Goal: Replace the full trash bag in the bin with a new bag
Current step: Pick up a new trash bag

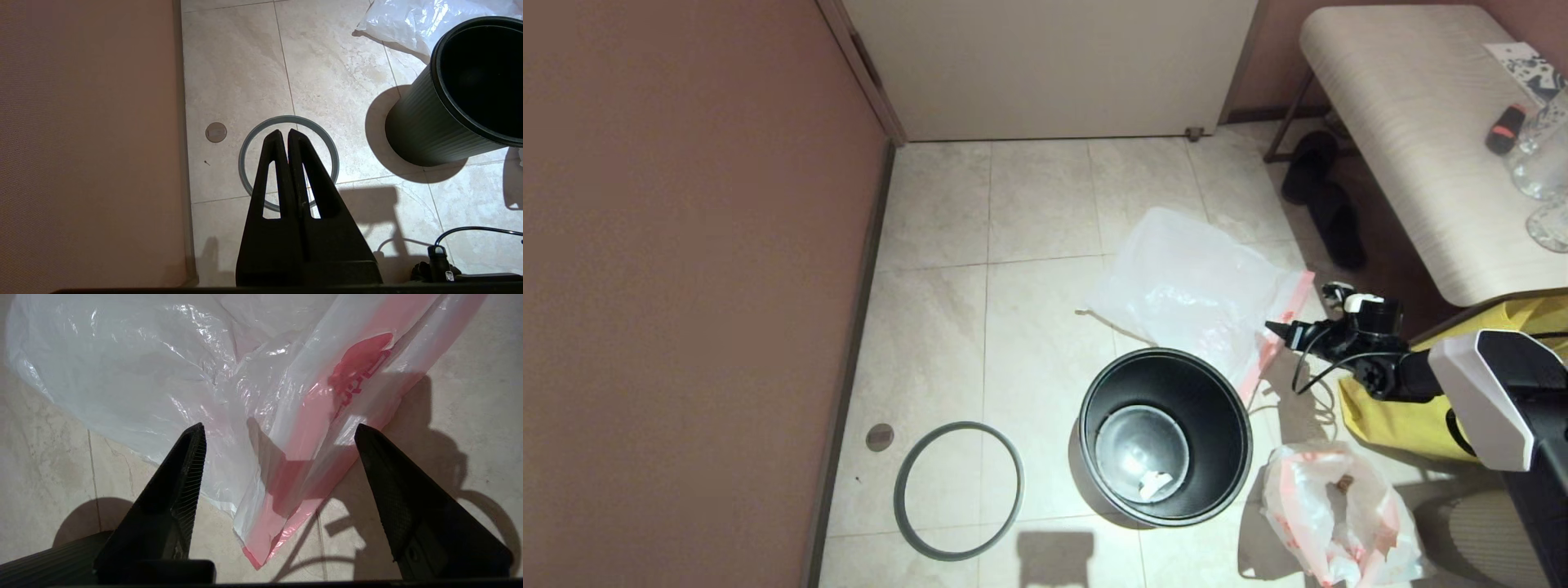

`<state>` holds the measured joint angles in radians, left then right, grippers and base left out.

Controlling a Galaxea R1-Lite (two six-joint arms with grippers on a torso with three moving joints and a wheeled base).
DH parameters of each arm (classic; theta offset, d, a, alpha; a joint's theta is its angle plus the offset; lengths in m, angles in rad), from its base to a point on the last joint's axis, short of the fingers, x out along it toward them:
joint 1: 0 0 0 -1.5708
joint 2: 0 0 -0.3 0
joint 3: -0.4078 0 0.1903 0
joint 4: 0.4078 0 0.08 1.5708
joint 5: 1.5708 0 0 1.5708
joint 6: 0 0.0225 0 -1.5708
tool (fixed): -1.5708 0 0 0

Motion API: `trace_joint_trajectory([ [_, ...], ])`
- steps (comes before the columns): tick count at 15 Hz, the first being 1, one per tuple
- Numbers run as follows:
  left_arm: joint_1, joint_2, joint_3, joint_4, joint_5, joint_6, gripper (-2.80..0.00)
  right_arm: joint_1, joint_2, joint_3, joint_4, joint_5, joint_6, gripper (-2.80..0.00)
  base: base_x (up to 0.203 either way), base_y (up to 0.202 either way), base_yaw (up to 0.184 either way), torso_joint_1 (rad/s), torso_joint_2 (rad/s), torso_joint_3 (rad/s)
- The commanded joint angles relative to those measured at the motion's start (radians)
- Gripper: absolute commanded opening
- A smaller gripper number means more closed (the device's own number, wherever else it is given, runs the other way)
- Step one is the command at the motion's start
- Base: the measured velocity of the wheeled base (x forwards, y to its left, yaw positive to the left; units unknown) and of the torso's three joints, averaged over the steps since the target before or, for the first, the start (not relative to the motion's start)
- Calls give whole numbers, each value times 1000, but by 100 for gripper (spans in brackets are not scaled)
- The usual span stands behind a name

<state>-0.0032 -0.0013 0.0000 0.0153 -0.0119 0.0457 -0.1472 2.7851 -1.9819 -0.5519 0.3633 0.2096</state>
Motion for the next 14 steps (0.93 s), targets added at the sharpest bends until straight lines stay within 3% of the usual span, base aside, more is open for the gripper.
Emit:
trace_joint_trajectory([
  [1,0,1,0,0,0,0,-280,-6,50,0,-23,9,1,0,0,0,0,0,0,0],
  [9,0,1,0,0,0,-1,-280,-1,131,0,-132,102,-7,0,0,0,0,0,0,0],
  [14,0,1,0,0,0,0,-280,50,158,-12,-180,137,-7,0,0,0,0,0,0,0],
])
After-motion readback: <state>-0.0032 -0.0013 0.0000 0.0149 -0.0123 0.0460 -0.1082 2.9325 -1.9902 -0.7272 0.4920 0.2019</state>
